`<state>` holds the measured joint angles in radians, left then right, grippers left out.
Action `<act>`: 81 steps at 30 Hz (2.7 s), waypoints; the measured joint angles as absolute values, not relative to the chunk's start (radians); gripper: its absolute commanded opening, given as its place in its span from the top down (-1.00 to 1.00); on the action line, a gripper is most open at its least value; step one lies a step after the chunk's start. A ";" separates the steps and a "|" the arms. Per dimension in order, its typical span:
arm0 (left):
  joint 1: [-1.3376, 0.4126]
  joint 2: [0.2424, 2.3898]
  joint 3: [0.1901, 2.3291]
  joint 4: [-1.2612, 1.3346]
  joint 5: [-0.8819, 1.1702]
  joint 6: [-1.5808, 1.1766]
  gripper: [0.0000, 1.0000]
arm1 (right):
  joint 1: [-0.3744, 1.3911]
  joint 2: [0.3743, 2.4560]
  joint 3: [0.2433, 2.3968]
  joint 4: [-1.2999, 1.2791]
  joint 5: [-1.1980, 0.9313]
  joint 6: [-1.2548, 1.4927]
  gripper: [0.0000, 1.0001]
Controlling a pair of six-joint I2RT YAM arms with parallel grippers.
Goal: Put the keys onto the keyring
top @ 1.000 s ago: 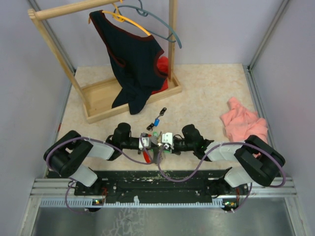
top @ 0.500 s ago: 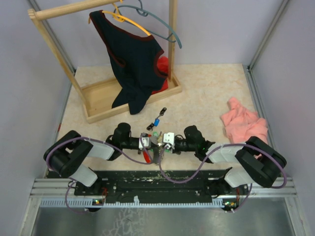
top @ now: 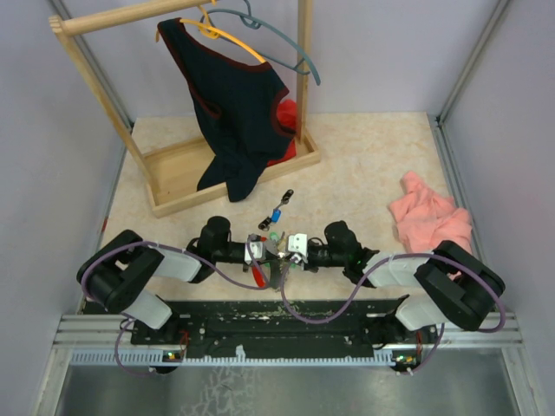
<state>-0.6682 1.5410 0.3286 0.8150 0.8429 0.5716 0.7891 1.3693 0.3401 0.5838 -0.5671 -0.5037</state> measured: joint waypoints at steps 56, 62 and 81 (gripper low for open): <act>-0.668 1.549 0.329 0.815 0.888 0.554 0.99 | 0.789 1.388 0.348 0.591 -0.620 -0.477 1.00; -0.667 1.549 0.329 0.815 0.888 0.554 0.99 | 0.789 1.404 0.361 0.591 -0.631 -0.466 1.00; -0.654 1.549 0.329 0.809 0.875 0.460 0.99 | 0.857 1.378 0.375 0.525 -0.514 -0.578 1.00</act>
